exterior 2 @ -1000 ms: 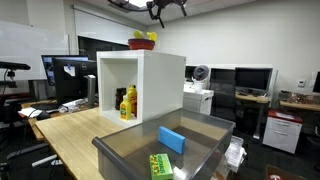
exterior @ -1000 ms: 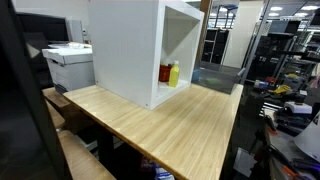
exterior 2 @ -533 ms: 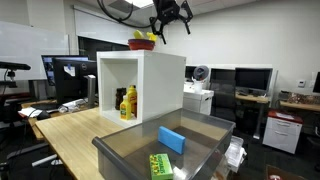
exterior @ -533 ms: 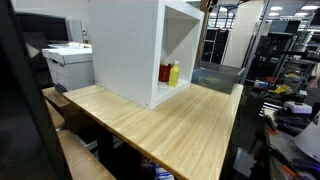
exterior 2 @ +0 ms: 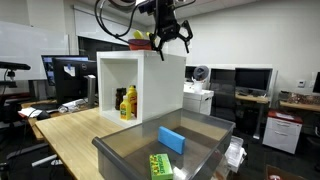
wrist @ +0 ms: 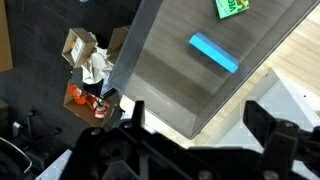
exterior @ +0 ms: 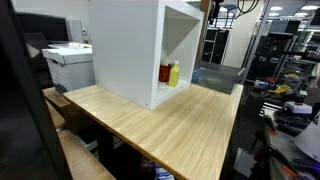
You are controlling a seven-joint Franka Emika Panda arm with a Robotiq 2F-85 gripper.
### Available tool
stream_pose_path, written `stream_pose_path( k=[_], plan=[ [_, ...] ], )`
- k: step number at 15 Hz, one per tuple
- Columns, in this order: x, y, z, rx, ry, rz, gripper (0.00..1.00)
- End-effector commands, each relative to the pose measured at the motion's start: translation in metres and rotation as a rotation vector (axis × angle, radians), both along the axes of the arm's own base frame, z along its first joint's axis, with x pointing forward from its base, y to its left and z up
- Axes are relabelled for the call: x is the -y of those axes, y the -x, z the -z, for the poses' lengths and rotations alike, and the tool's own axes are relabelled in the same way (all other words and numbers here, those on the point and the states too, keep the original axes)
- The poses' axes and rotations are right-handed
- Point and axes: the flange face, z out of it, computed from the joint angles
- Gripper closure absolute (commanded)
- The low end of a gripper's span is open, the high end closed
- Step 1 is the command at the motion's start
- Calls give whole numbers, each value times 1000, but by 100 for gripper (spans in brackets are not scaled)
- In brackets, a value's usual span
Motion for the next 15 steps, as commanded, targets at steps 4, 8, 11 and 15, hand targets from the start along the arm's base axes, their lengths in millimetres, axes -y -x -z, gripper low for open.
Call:
stream_pose_path(
  k=[4, 8, 11, 15],
  plan=[
    [4, 2, 48, -17, -6, 50, 0],
    [6, 3, 77, -35, -11, 59, 0],
    [7, 6, 96, -48, -21, 71, 0],
    [11, 7, 116, -63, -13, 50, 0]
  ],
)
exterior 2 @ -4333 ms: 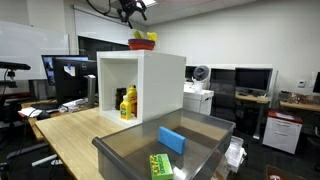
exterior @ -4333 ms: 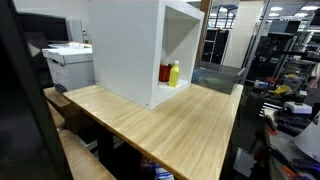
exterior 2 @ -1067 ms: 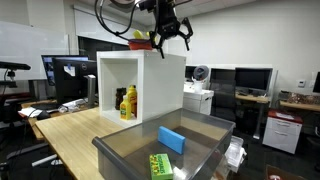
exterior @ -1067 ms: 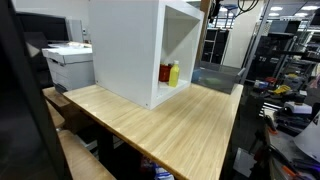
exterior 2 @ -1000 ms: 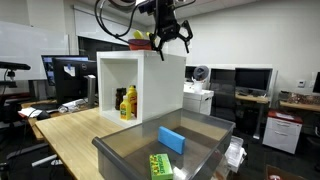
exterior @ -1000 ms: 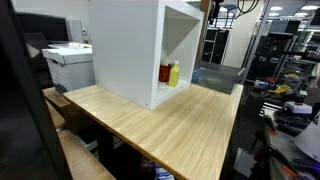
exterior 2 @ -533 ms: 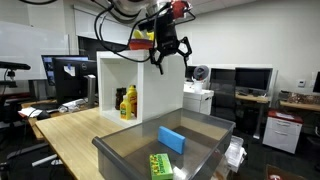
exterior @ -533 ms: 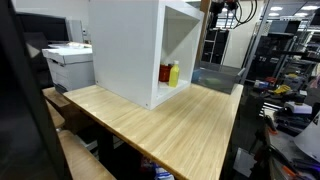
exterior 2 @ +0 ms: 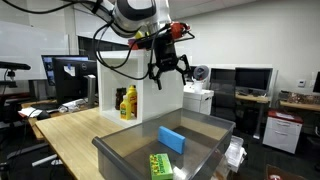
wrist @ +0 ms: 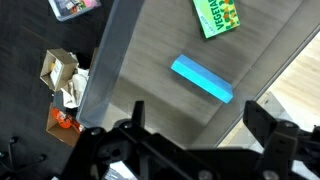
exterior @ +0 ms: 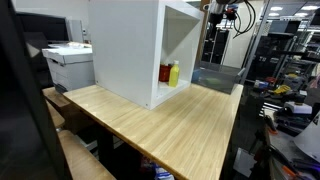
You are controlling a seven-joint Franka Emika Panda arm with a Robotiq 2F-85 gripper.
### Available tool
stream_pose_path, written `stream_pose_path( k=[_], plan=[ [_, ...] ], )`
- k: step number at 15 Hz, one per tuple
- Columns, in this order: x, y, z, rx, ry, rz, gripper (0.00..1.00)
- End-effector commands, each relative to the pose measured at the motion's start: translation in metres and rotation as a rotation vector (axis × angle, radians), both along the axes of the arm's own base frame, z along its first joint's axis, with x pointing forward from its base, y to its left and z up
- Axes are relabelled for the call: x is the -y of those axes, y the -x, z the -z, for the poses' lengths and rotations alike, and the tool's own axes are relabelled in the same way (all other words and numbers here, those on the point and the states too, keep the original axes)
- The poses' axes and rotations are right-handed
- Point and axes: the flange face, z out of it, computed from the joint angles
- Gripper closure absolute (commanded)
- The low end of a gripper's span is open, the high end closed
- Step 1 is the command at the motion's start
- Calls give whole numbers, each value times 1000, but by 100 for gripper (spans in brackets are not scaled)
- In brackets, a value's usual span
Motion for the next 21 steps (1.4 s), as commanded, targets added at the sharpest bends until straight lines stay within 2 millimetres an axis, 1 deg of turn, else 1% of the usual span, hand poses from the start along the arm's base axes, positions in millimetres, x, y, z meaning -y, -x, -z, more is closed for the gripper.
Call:
stream_pose_path(
  k=[1, 4, 12, 21],
  plan=[
    [3, 3, 17, 2, 26, -9, 0],
    [3, 3, 28, 0, 21, -15, 0],
    [2, 3, 67, -23, 22, -38, 0],
    [3, 0, 101, -51, 53, -144, 0]
  ],
)
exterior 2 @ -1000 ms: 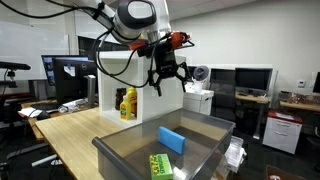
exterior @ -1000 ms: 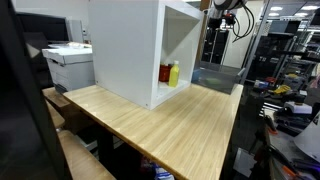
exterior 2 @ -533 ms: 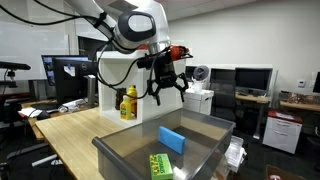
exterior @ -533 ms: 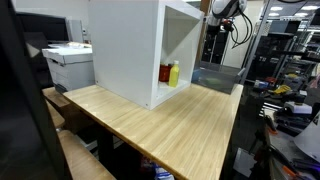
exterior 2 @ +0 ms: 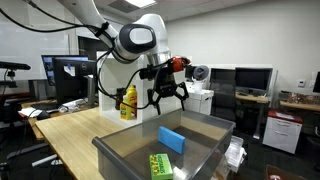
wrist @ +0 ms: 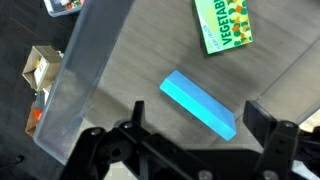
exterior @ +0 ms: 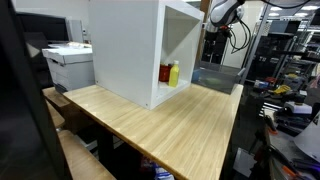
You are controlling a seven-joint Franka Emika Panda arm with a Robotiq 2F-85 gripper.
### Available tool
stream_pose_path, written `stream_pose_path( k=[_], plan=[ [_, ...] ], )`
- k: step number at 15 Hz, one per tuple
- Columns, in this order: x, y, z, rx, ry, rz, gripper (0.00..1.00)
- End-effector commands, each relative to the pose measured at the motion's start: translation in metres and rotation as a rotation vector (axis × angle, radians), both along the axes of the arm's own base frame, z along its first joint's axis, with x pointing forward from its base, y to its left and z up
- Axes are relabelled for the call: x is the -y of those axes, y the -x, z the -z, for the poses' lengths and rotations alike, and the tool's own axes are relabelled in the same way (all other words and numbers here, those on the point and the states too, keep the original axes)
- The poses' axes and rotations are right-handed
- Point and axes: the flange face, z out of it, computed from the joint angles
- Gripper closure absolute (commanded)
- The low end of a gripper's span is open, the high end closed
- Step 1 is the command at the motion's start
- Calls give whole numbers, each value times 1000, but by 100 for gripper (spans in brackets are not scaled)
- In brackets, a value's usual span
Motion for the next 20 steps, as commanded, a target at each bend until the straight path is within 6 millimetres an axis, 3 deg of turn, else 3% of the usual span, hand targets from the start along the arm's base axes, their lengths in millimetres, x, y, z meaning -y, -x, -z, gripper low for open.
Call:
stream_pose_path(
  k=[1, 20],
  plan=[
    [1, 1, 11, -7, 33, -88, 0],
    [-21, -21, 59, -14, -8, -502, 0]
  ],
)
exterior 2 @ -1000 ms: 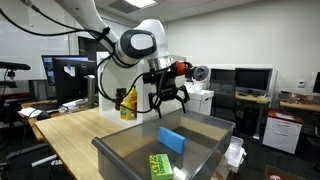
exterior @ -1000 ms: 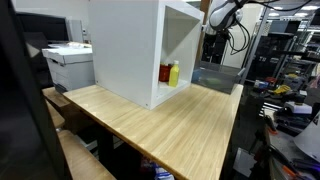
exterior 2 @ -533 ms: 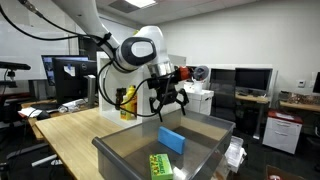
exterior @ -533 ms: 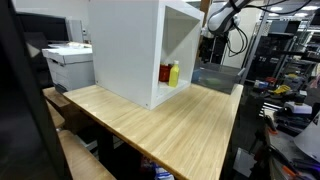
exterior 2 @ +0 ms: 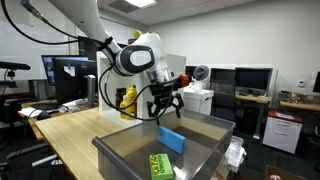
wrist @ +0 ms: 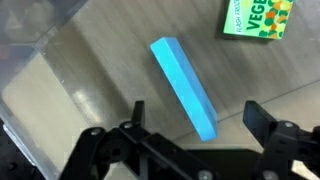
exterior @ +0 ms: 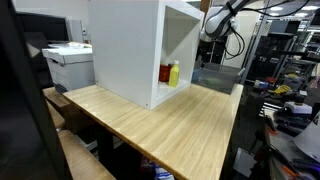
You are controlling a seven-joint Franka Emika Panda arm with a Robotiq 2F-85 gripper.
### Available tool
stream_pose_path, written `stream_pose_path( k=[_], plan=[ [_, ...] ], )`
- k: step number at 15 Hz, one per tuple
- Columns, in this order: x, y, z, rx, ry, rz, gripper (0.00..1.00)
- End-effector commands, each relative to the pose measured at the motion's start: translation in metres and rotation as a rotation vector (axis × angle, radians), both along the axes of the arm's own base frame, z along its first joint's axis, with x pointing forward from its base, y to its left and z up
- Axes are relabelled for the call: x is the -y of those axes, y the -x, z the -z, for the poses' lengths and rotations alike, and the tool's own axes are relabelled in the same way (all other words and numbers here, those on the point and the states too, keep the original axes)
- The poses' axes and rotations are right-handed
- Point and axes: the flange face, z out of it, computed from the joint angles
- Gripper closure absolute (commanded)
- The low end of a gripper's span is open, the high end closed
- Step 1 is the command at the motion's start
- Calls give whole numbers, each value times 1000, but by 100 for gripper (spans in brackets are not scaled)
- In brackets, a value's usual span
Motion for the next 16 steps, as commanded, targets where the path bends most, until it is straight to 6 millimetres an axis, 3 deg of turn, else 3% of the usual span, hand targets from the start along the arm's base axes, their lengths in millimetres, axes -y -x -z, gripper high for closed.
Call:
stream_pose_path(
  k=[1, 8, 16],
  plan=[
    [2, -3, 6, 11, -29, -91, 0],
    [35, -16, 12, 21, -62, -155, 0],
    [45, -9, 35, -36, -110, -137, 0]
  ],
)
